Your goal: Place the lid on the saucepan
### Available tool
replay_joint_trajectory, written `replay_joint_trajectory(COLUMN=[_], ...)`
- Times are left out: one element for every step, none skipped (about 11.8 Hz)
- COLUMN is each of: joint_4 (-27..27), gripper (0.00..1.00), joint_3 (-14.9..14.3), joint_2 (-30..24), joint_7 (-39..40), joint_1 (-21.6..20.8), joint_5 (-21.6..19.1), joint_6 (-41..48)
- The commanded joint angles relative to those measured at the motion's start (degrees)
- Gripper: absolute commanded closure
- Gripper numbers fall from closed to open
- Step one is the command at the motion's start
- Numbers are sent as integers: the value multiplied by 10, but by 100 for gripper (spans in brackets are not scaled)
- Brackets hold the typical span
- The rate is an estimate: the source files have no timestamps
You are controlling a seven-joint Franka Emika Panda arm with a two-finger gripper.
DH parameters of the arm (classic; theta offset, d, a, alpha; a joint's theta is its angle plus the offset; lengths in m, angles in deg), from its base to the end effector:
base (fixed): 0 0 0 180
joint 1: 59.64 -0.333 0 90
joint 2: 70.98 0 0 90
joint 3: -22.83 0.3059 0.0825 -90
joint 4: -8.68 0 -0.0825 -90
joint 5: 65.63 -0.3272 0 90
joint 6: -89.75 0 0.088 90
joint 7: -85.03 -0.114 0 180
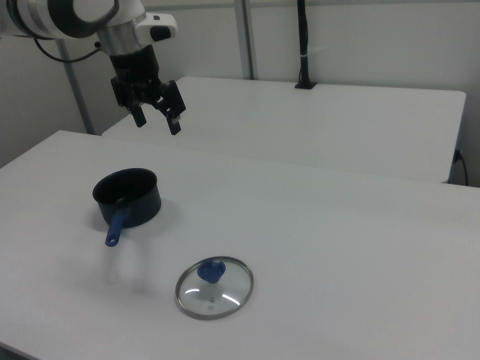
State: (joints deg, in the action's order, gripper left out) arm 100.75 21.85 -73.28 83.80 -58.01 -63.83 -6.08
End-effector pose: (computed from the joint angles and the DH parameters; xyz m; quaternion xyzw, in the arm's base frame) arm 0.4959 -0.0261 0.6218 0.9979 -0.0327 0.0527 0.0160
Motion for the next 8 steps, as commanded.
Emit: replay_joint_trajectory(joint_4=[11, 11, 11, 11, 11, 11, 11, 11], gripper=[0, 0, 0, 0, 0, 0, 0, 0], joint_3=[-11, -12, -11, -11, -11, -11, -11, -12], joint_2=[-12, -13, -13, -13, -13, -12, -13, -14], joint_7=[12, 12, 12, 12, 12, 12, 12, 17], joint_1=[-8, -7, -7, -8, -8, -7, -7, -7], joint_5=[-8, -8, -8, -8, -8, -8, -8, -8], joint_6=[7, 7, 7, 7, 7, 6, 6, 8])
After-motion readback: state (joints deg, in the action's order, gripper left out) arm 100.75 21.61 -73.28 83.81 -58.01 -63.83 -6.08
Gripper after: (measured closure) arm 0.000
